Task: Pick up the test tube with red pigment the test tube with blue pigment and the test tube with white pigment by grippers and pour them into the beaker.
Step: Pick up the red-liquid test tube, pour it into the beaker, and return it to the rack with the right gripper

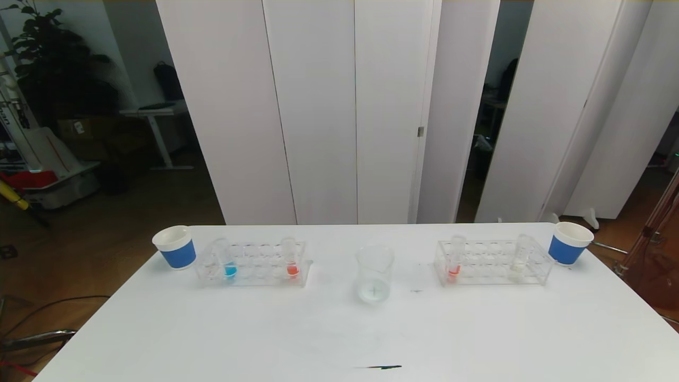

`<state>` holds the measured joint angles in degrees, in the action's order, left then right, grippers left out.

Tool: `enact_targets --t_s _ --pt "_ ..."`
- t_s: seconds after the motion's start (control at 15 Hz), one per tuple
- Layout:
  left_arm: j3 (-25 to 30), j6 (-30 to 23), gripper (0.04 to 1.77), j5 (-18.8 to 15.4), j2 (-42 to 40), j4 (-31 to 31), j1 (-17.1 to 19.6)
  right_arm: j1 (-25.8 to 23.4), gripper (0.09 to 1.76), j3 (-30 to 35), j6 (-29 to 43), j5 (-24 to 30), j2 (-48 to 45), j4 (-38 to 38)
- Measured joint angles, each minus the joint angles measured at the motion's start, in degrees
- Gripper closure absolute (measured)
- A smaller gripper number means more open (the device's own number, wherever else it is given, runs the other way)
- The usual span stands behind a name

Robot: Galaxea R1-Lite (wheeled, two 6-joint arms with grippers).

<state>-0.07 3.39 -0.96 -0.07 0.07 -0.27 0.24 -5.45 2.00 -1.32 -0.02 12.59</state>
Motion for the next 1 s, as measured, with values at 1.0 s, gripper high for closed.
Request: enact_targets --t_s 1.0 --pt "-0.02 0.00 0.06 0.00 0.00 0.02 0.00 -0.04 0.10 0.00 0.00 0.00 0.00 0.00"
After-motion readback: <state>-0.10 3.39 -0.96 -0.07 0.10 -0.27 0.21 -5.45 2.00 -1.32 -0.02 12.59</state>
